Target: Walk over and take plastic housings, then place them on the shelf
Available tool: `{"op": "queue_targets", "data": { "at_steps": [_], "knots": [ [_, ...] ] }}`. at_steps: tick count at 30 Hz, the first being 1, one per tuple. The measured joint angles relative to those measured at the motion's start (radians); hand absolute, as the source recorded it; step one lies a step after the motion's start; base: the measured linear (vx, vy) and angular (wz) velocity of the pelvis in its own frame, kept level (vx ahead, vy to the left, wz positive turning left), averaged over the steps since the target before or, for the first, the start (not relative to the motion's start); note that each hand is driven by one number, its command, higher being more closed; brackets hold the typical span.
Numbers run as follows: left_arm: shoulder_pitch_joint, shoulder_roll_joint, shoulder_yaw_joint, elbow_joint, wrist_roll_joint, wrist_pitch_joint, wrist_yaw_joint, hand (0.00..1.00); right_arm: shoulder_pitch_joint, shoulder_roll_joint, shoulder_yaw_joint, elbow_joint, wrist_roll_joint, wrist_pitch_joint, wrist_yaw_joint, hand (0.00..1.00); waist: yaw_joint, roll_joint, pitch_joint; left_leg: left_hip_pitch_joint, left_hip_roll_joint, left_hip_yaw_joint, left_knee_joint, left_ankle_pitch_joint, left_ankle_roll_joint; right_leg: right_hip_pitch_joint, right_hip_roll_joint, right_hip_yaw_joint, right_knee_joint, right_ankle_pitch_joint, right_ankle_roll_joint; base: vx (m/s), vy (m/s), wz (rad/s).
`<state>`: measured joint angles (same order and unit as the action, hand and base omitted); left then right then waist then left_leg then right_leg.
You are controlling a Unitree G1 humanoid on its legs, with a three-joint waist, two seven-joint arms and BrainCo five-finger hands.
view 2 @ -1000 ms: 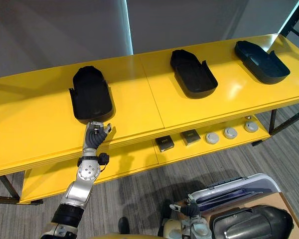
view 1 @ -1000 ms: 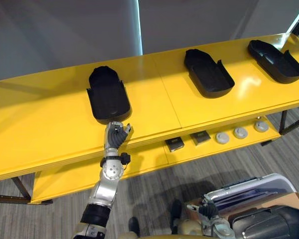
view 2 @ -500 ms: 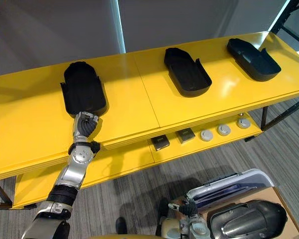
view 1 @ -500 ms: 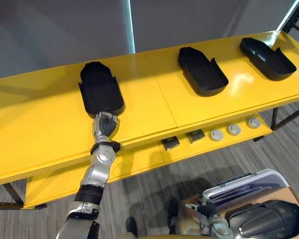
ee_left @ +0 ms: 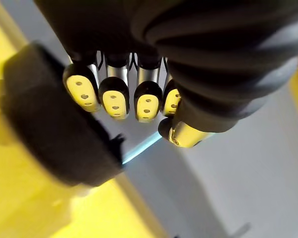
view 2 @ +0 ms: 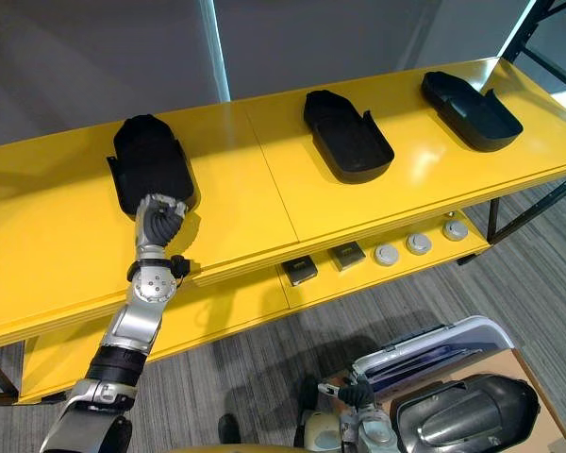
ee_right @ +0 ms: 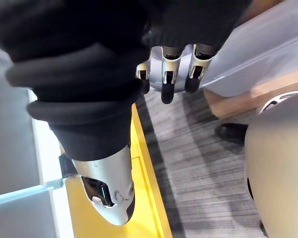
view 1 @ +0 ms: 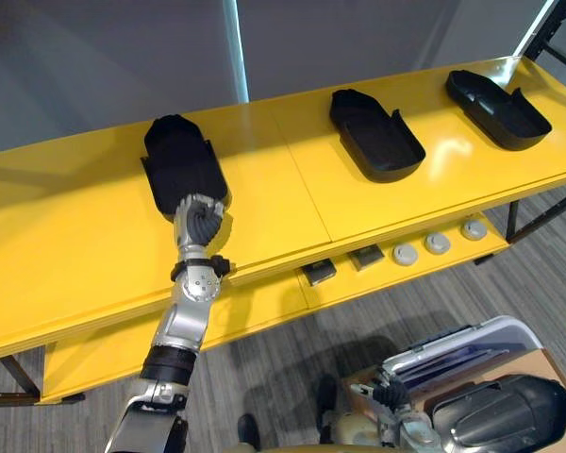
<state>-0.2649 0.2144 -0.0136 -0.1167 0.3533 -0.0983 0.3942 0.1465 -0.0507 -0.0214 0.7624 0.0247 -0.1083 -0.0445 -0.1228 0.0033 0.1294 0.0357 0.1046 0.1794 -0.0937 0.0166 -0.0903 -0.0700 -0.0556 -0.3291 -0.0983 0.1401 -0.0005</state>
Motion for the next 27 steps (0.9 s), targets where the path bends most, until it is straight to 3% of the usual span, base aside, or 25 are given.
{"op": "queue_targets", "data": {
  "at_steps": [2,6,9,12,13,17,21,27],
  "knots": [
    [0.04,0.002,0.072,-0.099,-0.042,-0.039,0.001,1.0,0.0,-0.006,0.0,0.003,0.0,0.002,0.0,0.0,0.01,0.004,0.0,0.0,0.0,-0.016,0.005,0.0,0.0,0.009,-0.001,-0.011,0.0,-0.002,0.001,0.0,0.013,0.17],
    [0.118,0.012,0.361,-0.165,-0.168,-0.096,0.062,1.0,0.0,-0.038,-0.003,0.01,-0.001,0.004,0.001,0.0,0.043,0.022,-0.002,0.004,0.0,-0.057,0.006,0.0,0.0,0.039,-0.003,-0.051,0.0,-0.012,0.006,-0.01,0.011,0.3],
    [0.206,0.016,0.54,-0.137,-0.286,-0.13,0.12,1.0,0.002,-0.05,-0.022,0.018,-0.001,0.006,-0.004,0.0,0.079,0.033,-0.008,0.003,0.0,-0.101,0.006,-0.003,-0.004,0.062,-0.005,-0.091,0.0,-0.023,0.006,0.0,0.013,0.39],
    [0.318,0.006,0.639,-0.008,-0.366,-0.128,0.139,1.0,-0.002,-0.059,-0.041,0.027,-0.013,0.009,-0.013,0.0,0.095,0.045,-0.019,0.002,-0.002,-0.139,0.007,-0.001,-0.004,0.078,-0.01,-0.133,0.015,-0.045,0.01,0.02,0.016,0.48],
    [0.351,-0.004,0.653,0.045,-0.391,-0.119,0.139,0.0,-0.002,-0.059,-0.048,0.026,-0.019,0.009,-0.017,0.0,0.104,0.046,-0.023,0.002,-0.003,-0.152,0.007,0.004,-0.001,0.082,-0.012,-0.147,0.022,-0.05,0.011,0.03,0.021,0.4],
    [0.488,-0.075,0.651,0.348,-0.456,-0.034,0.077,0.0,-0.009,-0.051,-0.041,-0.007,-0.035,0.019,-0.017,0.0,0.139,0.029,-0.044,0.007,-0.001,-0.175,0.007,0.006,-0.003,0.087,-0.02,-0.169,0.065,-0.081,0.009,0.03,0.014,0.24],
    [0.537,-0.146,0.578,0.662,-0.454,0.045,-0.044,0.0,-0.013,-0.028,0.001,-0.043,-0.035,0.029,-0.015,0.0,0.138,0.0,-0.061,0.02,0.007,-0.148,0.007,0.003,-0.002,0.089,-0.036,-0.175,0.107,-0.11,0.017,0.0,0.013,0.07],
    [0.521,-0.199,0.344,0.867,-0.387,0.051,-0.155,0.0,-0.015,-0.004,0.016,-0.032,-0.034,0.037,-0.017,0.0,0.123,-0.006,-0.065,0.034,0.009,-0.087,0.007,-0.001,-0.003,0.083,-0.046,-0.155,0.12,-0.118,0.027,-0.01,0.023,-0.09]
  ]
}}
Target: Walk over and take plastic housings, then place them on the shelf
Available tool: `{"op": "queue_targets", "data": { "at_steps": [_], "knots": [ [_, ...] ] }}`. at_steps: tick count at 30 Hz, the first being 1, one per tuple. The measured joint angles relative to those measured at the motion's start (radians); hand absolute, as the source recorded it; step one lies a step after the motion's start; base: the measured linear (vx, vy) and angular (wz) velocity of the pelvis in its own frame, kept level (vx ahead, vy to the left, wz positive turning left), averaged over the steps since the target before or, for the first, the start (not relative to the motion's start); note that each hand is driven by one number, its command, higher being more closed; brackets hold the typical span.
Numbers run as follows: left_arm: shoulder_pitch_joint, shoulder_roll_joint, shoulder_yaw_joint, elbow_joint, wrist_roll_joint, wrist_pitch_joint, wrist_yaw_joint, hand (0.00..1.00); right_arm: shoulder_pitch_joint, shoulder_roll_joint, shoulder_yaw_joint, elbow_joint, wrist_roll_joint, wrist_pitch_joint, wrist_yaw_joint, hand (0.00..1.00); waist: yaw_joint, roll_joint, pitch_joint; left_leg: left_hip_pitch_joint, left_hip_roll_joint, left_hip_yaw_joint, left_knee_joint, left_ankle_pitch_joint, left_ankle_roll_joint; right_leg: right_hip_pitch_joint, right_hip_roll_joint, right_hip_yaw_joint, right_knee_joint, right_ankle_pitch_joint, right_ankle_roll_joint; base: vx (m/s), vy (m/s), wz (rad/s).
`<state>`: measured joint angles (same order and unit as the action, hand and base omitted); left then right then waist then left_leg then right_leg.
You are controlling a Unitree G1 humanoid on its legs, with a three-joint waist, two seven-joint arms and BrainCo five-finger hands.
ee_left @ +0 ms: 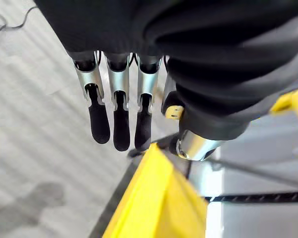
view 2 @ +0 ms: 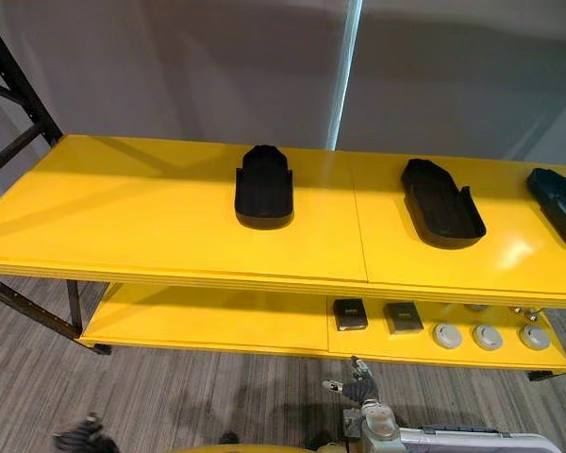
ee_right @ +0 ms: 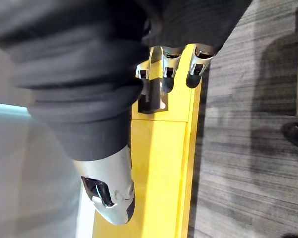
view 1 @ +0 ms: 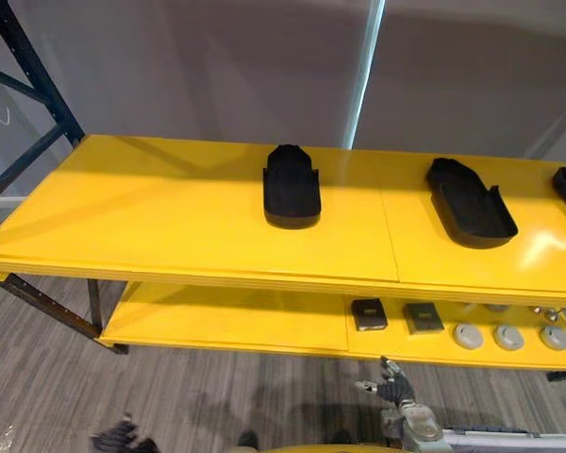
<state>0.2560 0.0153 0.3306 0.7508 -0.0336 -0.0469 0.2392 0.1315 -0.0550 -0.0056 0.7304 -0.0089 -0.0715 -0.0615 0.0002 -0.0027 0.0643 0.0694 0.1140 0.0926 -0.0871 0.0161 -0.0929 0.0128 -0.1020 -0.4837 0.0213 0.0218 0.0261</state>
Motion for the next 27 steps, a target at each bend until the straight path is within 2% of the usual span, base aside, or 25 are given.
{"op": "queue_targets", "data": {
  "at_steps": [2,5,7,8,10,13,15,18,21,22,25,27],
  "knots": [
    [-0.005,-0.004,-0.05,0.012,0.026,-0.001,-0.014,0.0,-0.003,0.0,-0.001,0.012,0.001,0.001,-0.001,0.0,-0.015,0.005,0.002,0.0,0.001,0.005,0.0,0.0,0.0,-0.003,0.002,0.006,-0.002,-0.001,0.001,0.0,0.001,-0.11],
    [-0.029,0.0,-0.102,0.017,0.051,-0.004,-0.02,0.0,-0.009,-0.001,-0.019,0.04,0.003,0.001,-0.003,0.0,-0.019,0.011,0.004,0.001,0.008,0.021,0.0,0.001,-0.005,-0.013,0.013,0.026,-0.006,0.0,0.0,0.02,-0.019,-0.19],
    [-0.045,0.0,-0.123,0.017,0.056,-0.006,-0.02,0.0,-0.011,-0.004,-0.032,0.04,0.006,0.002,-0.005,0.0,-0.026,0.02,0.01,0.001,0.009,0.023,0.0,0.002,-0.005,-0.018,0.017,0.032,-0.006,0.0,0.0,0.04,-0.017,-0.11],
    [-0.047,0.001,-0.141,0.017,0.068,-0.007,-0.02,0.0,-0.015,-0.01,-0.036,0.04,0.008,0.002,-0.006,0.0,-0.039,0.031,0.017,0.004,0.01,0.025,0.0,0.002,-0.005,-0.019,0.018,0.037,-0.007,0.0,0.0,0.04,-0.006,-0.16],
    [-0.054,0.001,-0.161,0.017,0.087,-0.007,-0.02,0.0,-0.016,-0.016,-0.038,0.04,0.01,0.002,-0.015,0.0,-0.041,0.044,0.024,0.015,0.011,0.042,0.0,-0.001,-0.008,-0.02,0.021,0.055,-0.007,0.0,-0.001,0.05,-0.001,-0.24],
    [-0.065,0.015,-0.187,0.014,0.097,-0.007,-0.02,0.0,-0.017,-0.012,-0.038,0.04,0.01,0.003,-0.023,0.0,-0.042,0.045,0.026,0.02,0.019,0.058,0.003,-0.01,-0.014,-0.025,0.03,0.074,-0.002,-0.005,-0.007,0.05,-0.005,-0.21],
    [-0.079,0.032,-0.202,0.011,0.113,-0.007,-0.02,0.0,-0.029,-0.009,-0.038,0.041,0.011,0.003,-0.023,0.0,-0.041,0.032,0.043,0.009,0.027,0.089,0.066,-0.052,-0.015,-0.051,0.026,0.103,0.062,-0.045,-0.006,0.04,-0.012,-0.35],
    [-0.08,0.037,-0.206,-0.002,0.119,-0.007,-0.02,0.0,-0.037,-0.014,-0.038,0.04,0.01,0.003,-0.026,0.0,-0.039,0.031,0.059,-0.028,0.053,0.11,0.219,-0.144,-0.024,-0.079,0.029,0.147,0.14,-0.091,-0.015,0.05,-0.015,-0.42],
    [-0.094,0.036,-0.208,-0.015,0.118,-0.008,-0.018,0.0,-0.054,-0.014,-0.036,0.04,0.007,0.003,-0.03,0.0,-0.039,0.026,0.067,-0.051,0.051,0.085,0.286,-0.157,-0.03,-0.11,0.029,0.197,0.175,-0.098,-0.022,0.08,-0.032,-0.5],
    [-0.102,0.035,-0.209,-0.017,0.116,-0.009,-0.015,0.0,-0.065,-0.015,-0.036,0.04,0.005,0.003,-0.031,0.0,-0.038,0.026,0.074,-0.055,0.042,0.037,0.301,-0.158,-0.03,-0.124,0.027,0.224,0.189,-0.097,-0.023,0.05,-0.03,-0.6],
    [-0.124,0.034,-0.212,-0.017,0.115,-0.016,-0.014,0.0,-0.073,-0.014,-0.036,0.04,-0.002,0.003,-0.031,0.0,-0.042,0.03,0.077,-0.039,0.04,-0.002,0.296,-0.18,-0.037,-0.144,0.035,0.263,0.211,-0.097,-0.024,0.03,0.017,-0.47],
    [-0.155,0.033,-0.222,-0.017,0.115,-0.019,-0.014,0.0,-0.077,-0.014,-0.038,0.04,-0.003,0.003,-0.031,0.0,-0.049,0.029,0.079,-0.033,0.035,-0.002,0.287,-0.202,-0.026,-0.164,0.036,0.284,0.224,-0.093,-0.018,-0.03,0.078,-0.33]
  ]
}}
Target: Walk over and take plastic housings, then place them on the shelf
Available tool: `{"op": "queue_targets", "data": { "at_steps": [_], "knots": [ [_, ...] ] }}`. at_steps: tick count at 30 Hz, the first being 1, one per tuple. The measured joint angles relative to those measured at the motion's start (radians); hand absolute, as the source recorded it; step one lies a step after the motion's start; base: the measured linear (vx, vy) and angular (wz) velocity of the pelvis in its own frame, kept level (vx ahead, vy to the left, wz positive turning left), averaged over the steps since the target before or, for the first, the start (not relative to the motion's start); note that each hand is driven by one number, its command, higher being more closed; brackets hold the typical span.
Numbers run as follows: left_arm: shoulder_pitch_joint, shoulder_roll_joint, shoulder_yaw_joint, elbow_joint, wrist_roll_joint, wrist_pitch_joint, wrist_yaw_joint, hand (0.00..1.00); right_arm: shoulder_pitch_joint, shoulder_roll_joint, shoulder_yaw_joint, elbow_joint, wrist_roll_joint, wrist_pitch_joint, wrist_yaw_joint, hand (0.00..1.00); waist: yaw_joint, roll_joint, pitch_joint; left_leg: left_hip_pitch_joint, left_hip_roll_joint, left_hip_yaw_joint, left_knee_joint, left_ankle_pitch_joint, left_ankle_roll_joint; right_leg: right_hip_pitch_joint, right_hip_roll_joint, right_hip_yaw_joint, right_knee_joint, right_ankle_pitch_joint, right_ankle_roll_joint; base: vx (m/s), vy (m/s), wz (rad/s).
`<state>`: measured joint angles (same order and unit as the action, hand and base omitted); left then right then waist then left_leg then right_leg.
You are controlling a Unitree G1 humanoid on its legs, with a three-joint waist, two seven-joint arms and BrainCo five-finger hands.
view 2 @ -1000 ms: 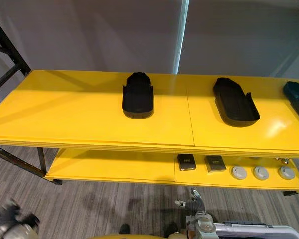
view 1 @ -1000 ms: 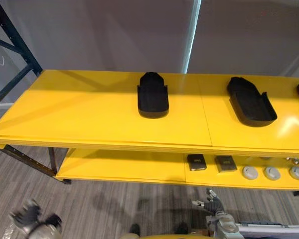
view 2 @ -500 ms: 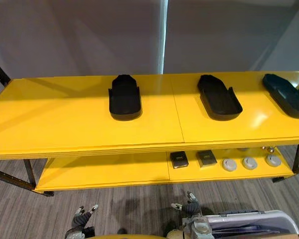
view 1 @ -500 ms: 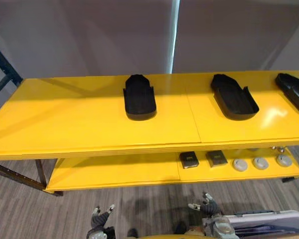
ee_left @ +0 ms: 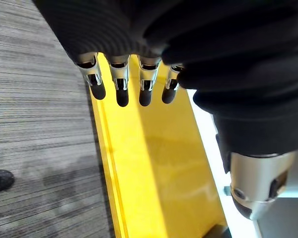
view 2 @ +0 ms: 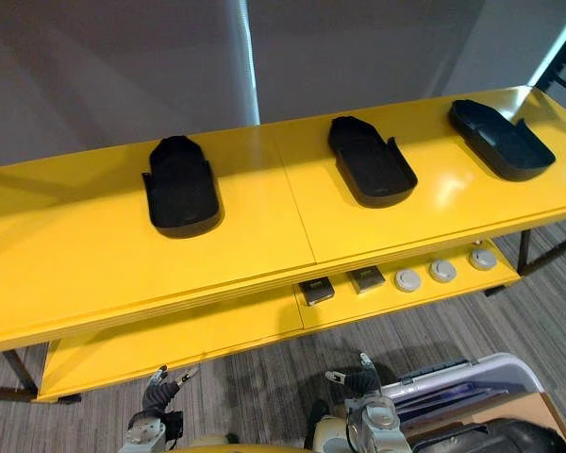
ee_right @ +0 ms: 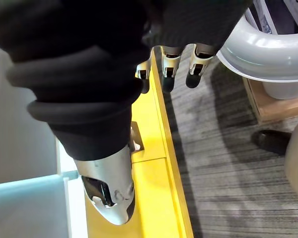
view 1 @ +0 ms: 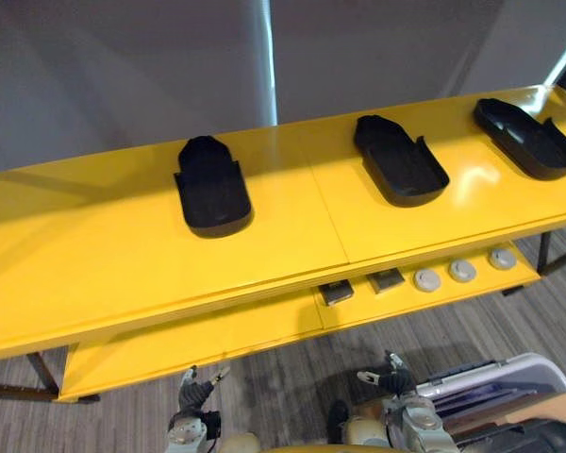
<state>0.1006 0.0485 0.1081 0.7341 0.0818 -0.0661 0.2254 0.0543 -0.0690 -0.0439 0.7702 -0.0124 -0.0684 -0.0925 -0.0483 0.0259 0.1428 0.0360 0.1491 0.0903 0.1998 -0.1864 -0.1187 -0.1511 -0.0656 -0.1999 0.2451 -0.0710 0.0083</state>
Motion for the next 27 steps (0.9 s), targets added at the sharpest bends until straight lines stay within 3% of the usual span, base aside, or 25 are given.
{"op": "queue_targets", "data": {
  "at_steps": [3,5,6,8,9,10,11,12,14,16,17,18,27],
  "knots": [
    [-0.018,-0.003,0.0,-0.009,0.001,-0.01,0.002,0.0,-0.015,0.007,0.001,-0.008,-0.025,0.0,0.0,0.0,0.008,-0.016,0.014,0.014,-0.027,0.066,-0.021,-0.019,0.023,-0.058,0.0,0.094,-0.002,0.048,0.018,-0.1,0.143,-0.83],
    [-0.018,0.002,0.0,-0.018,0.001,-0.012,0.018,0.0,-0.04,0.012,0.009,-0.009,-0.04,0.003,0.0,0.0,0.011,-0.03,0.04,0.009,-0.047,0.137,-0.007,-0.03,0.043,-0.078,0.002,0.155,-0.044,0.113,0.031,-0.2,0.157,-1.19],
    [-0.018,0.005,0.004,-0.019,0.001,-0.012,0.022,0.0,-0.053,0.011,0.022,-0.01,-0.042,0.006,0.0,0.0,0.01,-0.038,0.053,-0.01,-0.055,0.184,0.026,-0.043,0.065,-0.087,0.002,0.177,-0.091,0.182,0.038,-0.22,0.115,-0.99],
    [-0.02,0.004,0.013,-0.026,0.004,-0.011,0.027,0.0,-0.065,0.009,0.031,-0.017,-0.059,0.008,0.0,0.0,0.009,-0.031,0.07,-0.039,-0.036,0.258,0.047,-0.046,0.101,-0.094,0.005,0.162,-0.113,0.236,0.051,-0.37,0.092,-0.95],
    [-0.02,0.003,0.014,-0.029,0.007,-0.011,0.028,0.0,-0.053,0.01,0.032,-0.018,-0.063,0.01,0.001,0.0,0.01,-0.027,0.075,-0.04,-0.029,0.281,0.052,-0.045,0.109,-0.129,-0.005,0.105,0.11,0.082,0.031,-0.3,0.049,-0.67],
    [-0.021,0.003,0.013,-0.03,0.007,-0.011,0.028,0.0,-0.043,0.013,0.031,-0.018,-0.067,0.01,0.001,0.0,0.01,-0.027,0.075,-0.038,-0.028,0.286,0.052,-0.043,0.112,-0.13,-0.011,0.085,0.208,0.022,0.024,-0.15,0.038,-0.49],
    [-0.011,0.005,0.012,-0.031,0.007,-0.01,0.028,0.0,-0.023,0.021,0.032,-0.018,-0.072,0.01,0.001,0.0,0.012,-0.026,0.074,-0.034,-0.027,0.307,0.052,-0.04,0.117,-0.104,-0.025,0.054,0.338,-0.064,0.044,-0.1,0.004,-0.45],
    [-0.001,0.005,0.016,-0.031,0.008,-0.008,0.028,0.0,-0.01,0.028,0.036,-0.018,-0.075,0.009,0.002,0.0,0.02,-0.045,0.063,-0.036,-0.027,0.325,0.058,-0.034,0.118,-0.052,-0.039,0.03,0.389,-0.127,0.051,-0.14,-0.039,-0.44],
    [0.0,0.007,0.029,-0.032,0.008,-0.008,0.028,0.0,-0.007,0.028,0.046,-0.008,-0.077,0.008,0.003,0.0,0.026,-0.075,0.041,-0.066,-0.027,0.345,0.106,-0.033,0.116,0.023,-0.064,0.006,0.339,-0.185,0.068,-0.09,-0.12,-0.54],
    [-0.01,-0.006,0.054,-0.032,0.008,-0.001,0.029,0.0,-0.033,0.007,0.058,0.002,-0.078,0.008,0.002,0.0,0.065,-0.068,0.033,-0.123,-0.01,0.351,0.154,-0.029,0.113,0.044,-0.019,0.015,0.162,-0.178,0.039,-0.11,-0.151,-1.14],
    [-0.011,-0.013,0.054,-0.031,0.007,0.002,0.03,0.0,-0.068,-0.006,0.065,0.016,-0.079,0.008,0.0,0.0,0.068,-0.061,0.032,-0.131,-0.001,0.349,0.145,-0.019,0.104,0.074,0.007,0.045,0.048,-0.154,0.004,-0.1,-0.103,-0.99],
    [-0.015,-0.021,0.048,-0.021,0.008,0.004,0.029,0.0,-0.091,-0.017,0.064,0.03,-0.079,0.008,-0.002,0.0,0.057,-0.044,0.032,-0.131,0.012,0.341,0.137,-0.01,0.095,0.08,0.025,0.057,0.017,-0.122,0.0,-0.13,-0.107,-0.82],
    [-0.032,-0.031,0.003,0.059,0.008,0.011,0.026,0.0,-0.034,-0.01,0.022,0.04,-0.076,0.008,-0.012,0.0,0.053,-0.043,0.02,-0.023,0.003,0.37,-0.009,0.064,0.066,0.089,0.068,0.182,-0.07,-0.024,-0.012,-0.11,-0.02,-0.42]
  ]
}}
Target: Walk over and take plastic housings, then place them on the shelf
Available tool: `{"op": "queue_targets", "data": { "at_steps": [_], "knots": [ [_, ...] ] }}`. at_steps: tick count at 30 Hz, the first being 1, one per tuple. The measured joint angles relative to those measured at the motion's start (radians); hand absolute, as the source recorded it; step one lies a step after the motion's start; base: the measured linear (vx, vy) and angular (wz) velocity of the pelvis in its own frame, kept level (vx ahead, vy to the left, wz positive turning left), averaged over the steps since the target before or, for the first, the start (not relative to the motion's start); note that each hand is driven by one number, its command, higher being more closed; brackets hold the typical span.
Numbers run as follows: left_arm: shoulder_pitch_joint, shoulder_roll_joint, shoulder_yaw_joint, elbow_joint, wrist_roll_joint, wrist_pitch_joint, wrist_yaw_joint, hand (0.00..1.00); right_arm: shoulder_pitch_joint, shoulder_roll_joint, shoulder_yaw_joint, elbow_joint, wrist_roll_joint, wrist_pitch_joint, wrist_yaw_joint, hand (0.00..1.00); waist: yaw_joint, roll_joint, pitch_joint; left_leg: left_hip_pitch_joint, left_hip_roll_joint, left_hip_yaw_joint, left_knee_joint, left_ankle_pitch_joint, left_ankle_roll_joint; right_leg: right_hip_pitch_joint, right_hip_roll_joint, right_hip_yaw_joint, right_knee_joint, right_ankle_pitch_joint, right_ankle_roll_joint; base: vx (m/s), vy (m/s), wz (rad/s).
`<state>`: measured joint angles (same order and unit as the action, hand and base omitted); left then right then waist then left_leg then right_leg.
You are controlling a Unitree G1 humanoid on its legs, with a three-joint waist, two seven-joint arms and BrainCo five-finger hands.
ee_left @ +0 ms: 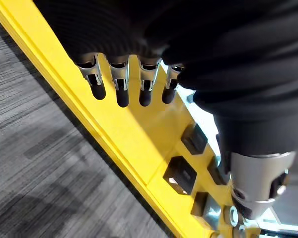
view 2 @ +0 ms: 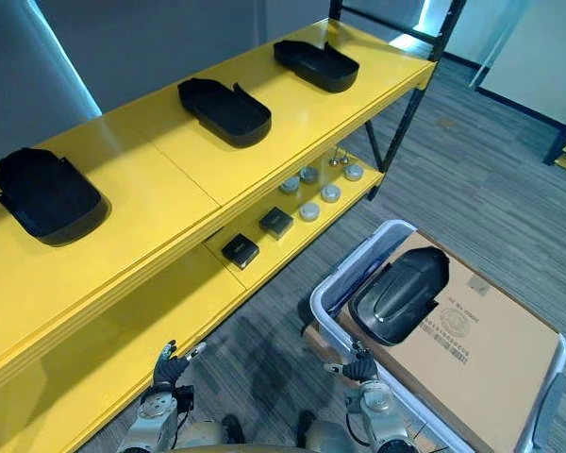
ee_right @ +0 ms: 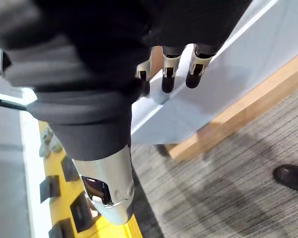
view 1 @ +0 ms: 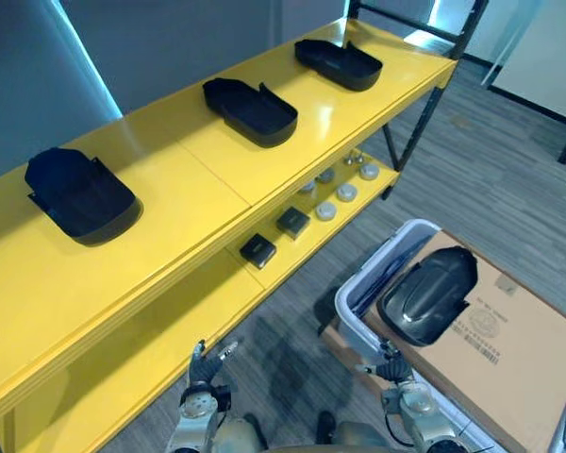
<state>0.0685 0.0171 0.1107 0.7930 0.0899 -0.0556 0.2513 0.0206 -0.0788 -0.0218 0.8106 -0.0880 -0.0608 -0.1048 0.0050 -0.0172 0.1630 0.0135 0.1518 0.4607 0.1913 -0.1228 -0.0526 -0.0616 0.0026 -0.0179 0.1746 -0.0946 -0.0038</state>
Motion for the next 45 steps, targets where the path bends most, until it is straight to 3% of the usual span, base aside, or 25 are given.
{"op": "queue_targets", "data": {
  "at_steps": [2,4,6,7,8,9,14,15,16,17,19,21,22,28,30,37,45],
  "knots": [
    [0.015,-0.003,0.001,0.015,0.0,0.007,-0.006,0.0,0.004,0.005,-0.016,-0.001,0.001,0.001,-0.001,0.0,-0.005,0.004,-0.005,0.015,0.01,0.061,-0.028,0.014,0.008,-0.022,-0.031,-0.071,0.001,-0.038,0.001,-0.16,0.017,-0.81],
    [0.039,-0.007,0.001,0.016,0.0,0.012,-0.008,0.0,0.003,0.013,-0.027,-0.002,0.008,0.001,-0.001,0.0,-0.007,0.018,-0.013,0.038,0.013,0.149,-0.068,0.02,0.006,-0.039,-0.118,-0.318,0.039,-0.048,-0.012,-0.14,0.059,-1.07],
    [0.04,0.0,0.01,0.018,0.0,0.014,-0.008,0.0,-0.004,0.02,-0.026,-0.001,0.019,0.001,-0.001,0.0,-0.012,0.028,-0.016,0.063,0.03,0.25,-0.078,0.024,-0.007,-0.025,-0.228,-0.637,0.084,-0.052,-0.031,-0.09,0.025,-1.37],
    [0.04,0.004,0.013,0.017,0.0,0.014,-0.008,0.0,-0.006,0.021,-0.026,0.0,0.02,0.001,-0.001,0.0,-0.011,0.03,-0.017,0.067,0.033,0.266,-0.075,0.027,-0.011,-0.022,-0.233,-0.67,0.079,-0.038,-0.034,0.01,-0.063,-1.42],
    [0.034,0.025,0.014,0.022,0.0,0.013,-0.008,0.0,-0.009,0.024,-0.027,0.0,0.02,0.001,-0.002,0.0,-0.018,0.028,-0.019,0.072,0.036,0.287,-0.068,0.028,-0.014,-0.02,-0.218,-0.672,0.043,0.034,0.005,0.03,-0.144,-1.2],
    [0.027,0.034,0.014,0.029,0.0,0.014,-0.009,0.0,-0.004,0.017,-0.034,0.0,0.02,0.0,-0.003,0.0,-0.023,0.039,-0.022,0.074,0.056,0.28,-0.063,0.035,-0.024,-0.021,-0.179,-0.637,0.007,0.054,-0.003,0.04,-0.169,-1.15],
    [-0.007,0.023,0.011,0.046,0.002,0.012,-0.013,0.0,0.055,-0.002,-0.061,0.001,0.047,0.001,-0.009,0.0,-0.045,0.041,-0.019,0.082,0.165,0.248,0.138,0.022,-0.013,0.033,-0.105,-0.541,-0.055,0.048,-0.034,0.01,-0.142,-0.73],
    [-0.006,0.014,0.012,0.046,0.0,0.012,-0.013,0.0,0.06,-0.005,-0.062,0.001,0.052,0.001,-0.01,0.0,-0.042,0.041,-0.014,0.046,0.175,0.133,0.221,-0.016,0.01,0.04,-0.09,-0.505,-0.059,0.031,-0.04,-0.03,-0.075,-0.66],
    [-0.003,0.008,0.012,0.046,0.0,0.011,-0.014,0.0,0.057,-0.01,-0.065,0.001,0.057,0.001,-0.01,0.0,-0.038,0.046,-0.01,0.026,0.157,0.043,0.239,-0.037,-0.007,0.04,-0.086,-0.486,-0.059,0.026,-0.035,-0.02,-0.037,-0.94],
    [0.002,-0.003,0.012,0.046,-0.003,0.011,-0.015,0.0,0.049,-0.017,-0.087,0.001,0.062,0.001,-0.013,0.0,-0.033,0.055,-0.003,-0.008,0.099,-0.118,0.248,-0.068,-0.04,0.041,-0.08,-0.445,-0.058,0.024,-0.036,0.01,0.006,-0.93],
    [0.015,-0.007,0.012,0.044,-0.011,0.011,-0.017,0.0,0.049,-0.02,-0.111,0.002,0.082,0.0,-0.028,0.0,-0.018,0.059,0.005,-0.078,-0.015,-0.339,0.212,-0.088,-0.057,0.043,-0.077,-0.38,-0.055,0.025,-0.03,0.06,0.032,-1.03],
    [0.026,-0.006,0.012,0.043,-0.017,0.009,-0.014,0.0,0.051,-0.02,-0.123,0.012,0.085,0.0,-0.029,0.0,-0.014,0.068,0.001,-0.092,-0.051,-0.419,0.146,-0.075,-0.066,0.043,-0.069,-0.361,-0.051,0.025,-0.023,0.06,0.07,-0.66],
    [0.03,-0.002,0.013,0.046,-0.033,0.009,-0.012,0.0,0.051,-0.025,-0.127,0.032,0.09,0.001,-0.031,0.0,-0.013,0.094,0.006,-0.114,-0.047,-0.43,0.124,-0.035,-0.004,0.045,-0.05,-0.339,-0.025,0.01,0.0,0.04,0.085,-0.41],
    [0.028,0.01,0.015,0.046,-0.041,0.009,-0.009,0.0,0.066,0.016,-0.174,0.03,0.146,-0.002,-0.03,0.0,-0.017,0.041,-0.008,-0.045,-0.11,-0.429,-0.013,-0.008,0.026,0.061,-0.105,-0.332,-0.035,0.008,0.033,0.16,0.111,0.02],
    [0.03,0.018,0.015,0.046,-0.041,0.009,-0.009,0.0,0.066,0.015,-0.218,0.03,0.171,-0.005,-0.031,0.0,-0.018,0.04,-0.01,-0.019,-0.126,-0.43,-0.058,0.005,0.035,0.073,-0.111,-0.336,-0.045,0.007,0.038,0.18,0.068,0.09],
    [0.067,0.052,0.097,0.045,-0.054,0.009,-0.008,0.0,0.073,0.015,-0.364,0.016,0.245,-0.012,-0.053,0.0,-0.018,0.027,-0.034,0.05,-0.137,-0.429,-0.125,0.006,0.035,0.138,-0.118,-0.331,-0.098,0.013,0.045,0.15,0.046,0.06],
    [0.115,0.044,0.146,0.036,-0.061,0.009,-0.01,0.0,0.135,0.007,-0.443,-0.434,0.231,-0.012,-0.131,0.0,-0.028,-0.012,-0.062,0.088,-0.145,-0.406,-0.152,0.006,0.034,0.17,-0.125,-0.307,-0.122,0.021,0.058,0.06,0.021,-0.04]
  ]
}}
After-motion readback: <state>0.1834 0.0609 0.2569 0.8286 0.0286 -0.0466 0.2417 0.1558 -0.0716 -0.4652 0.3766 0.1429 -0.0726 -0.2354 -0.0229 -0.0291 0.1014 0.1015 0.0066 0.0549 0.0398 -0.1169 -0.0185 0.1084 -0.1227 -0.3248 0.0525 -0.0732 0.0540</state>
